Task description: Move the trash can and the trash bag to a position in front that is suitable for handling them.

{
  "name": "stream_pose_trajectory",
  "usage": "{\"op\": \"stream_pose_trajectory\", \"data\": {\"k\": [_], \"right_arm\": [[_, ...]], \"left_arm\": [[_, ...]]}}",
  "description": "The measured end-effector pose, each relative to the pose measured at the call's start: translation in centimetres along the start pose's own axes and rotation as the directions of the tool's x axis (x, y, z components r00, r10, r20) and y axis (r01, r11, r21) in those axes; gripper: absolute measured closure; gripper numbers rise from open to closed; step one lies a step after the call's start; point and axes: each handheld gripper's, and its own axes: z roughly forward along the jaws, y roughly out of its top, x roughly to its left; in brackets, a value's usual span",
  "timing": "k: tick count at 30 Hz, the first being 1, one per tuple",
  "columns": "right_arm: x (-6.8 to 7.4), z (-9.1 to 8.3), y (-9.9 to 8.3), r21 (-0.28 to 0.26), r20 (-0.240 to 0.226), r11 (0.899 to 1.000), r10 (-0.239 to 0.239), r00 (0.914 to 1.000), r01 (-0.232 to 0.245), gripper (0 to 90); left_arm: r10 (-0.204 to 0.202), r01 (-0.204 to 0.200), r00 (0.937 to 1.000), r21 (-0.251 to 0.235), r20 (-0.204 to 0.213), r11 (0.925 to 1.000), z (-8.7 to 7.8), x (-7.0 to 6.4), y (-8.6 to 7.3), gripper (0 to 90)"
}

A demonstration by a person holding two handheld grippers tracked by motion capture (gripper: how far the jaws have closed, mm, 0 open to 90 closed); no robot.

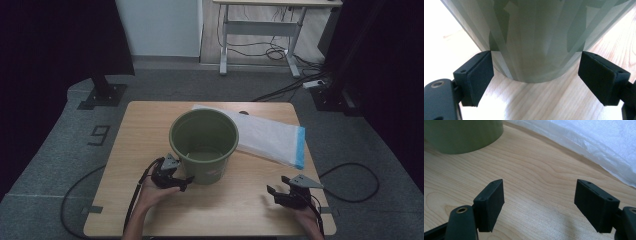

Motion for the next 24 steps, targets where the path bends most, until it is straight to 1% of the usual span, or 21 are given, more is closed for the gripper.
{"op": "stream_pose_trajectory", "data": {"k": [4, 6, 10, 12, 15, 19, 20, 21, 23, 24], "right_arm": [[0.0, 0.1, 0.0, 0.007, -0.002, 1.000, -0.006, 1.0000, 0.006, 23.3], [0.0, 0.1, -0.1, 0.008, -0.003, 1.000, -0.006, 1.0000, 0.006, 23.3], [0.1, 0.2, -0.1, 0.014, -0.003, 1.000, -0.010, 0.9999, 0.010, 23.3], [0.1, 0.2, -0.1, 0.016, -0.003, 1.000, -0.013, 0.9999, 0.013, 23.3], [0.0, 0.1, -0.1, 0.015, -0.002, 1.000, -0.013, 0.9999, 0.013, 23.3], [0.0, 0.1, -0.1, 0.017, 0.002, 1.000, -0.015, 0.9999, 0.015, 23.3], [0.0, 0.1, -0.1, 0.017, 0.002, 1.000, -0.015, 0.9999, 0.015, 23.3], [-0.1, 0.0, -0.1, 0.012, 0.005, 1.000, -0.015, 0.9999, 0.015, 23.3], [-0.1, 0.0, -0.1, 0.011, 0.009, 1.000, -0.014, 0.9999, 0.014, 23.2], [-0.1, 0.0, -0.1, 0.011, 0.009, 1.000, -0.014, 0.9999, 0.014, 23.2]], "left_arm": [[-0.009, 0.009, 0.9999, -0.008, 0.008, 0.9999, 0.2, 0.0, 0.2, 13.8], [-0.021, 0.022, 0.9995, -0.017, 0.023, 0.9996, 0.4, 0.1, 0.3, 13.9], [-0.022, 0.022, 0.9991, -0.017, 0.035, 0.9996, 0.8, 0.0, 0.6, 13.9], [-0.019, 0.019, 0.9991, -0.016, 0.037, 0.9997, 1.0, -0.1, 0.8, 13.9], [-0.024, 0.025, 0.9991, -0.020, 0.034, 0.9995, 1.2, -0.1, 0.9, 13.9], [-0.025, 0.026, 0.9993, -0.035, 0.028, 0.9991, 0.7, -0.2, 1.0, 14.2], [-0.026, 0.027, 0.9994, -0.039, 0.022, 0.9989, 0.4, -0.2, 0.9, 14.2], [-0.029, 0.029, 0.9995, -0.043, 0.014, 0.9987, -0.3, -0.2, 0.8, 14.2], [-0.028, 0.028, 0.9996, -0.038, 0.001, 0.9989, -1.1, -0.2, 0.4, 14.1], [-0.028, 0.028, 0.9996, -0.038, 0.001, 0.9989, -1.1, -0.2, 0.4, 14.0]]}}
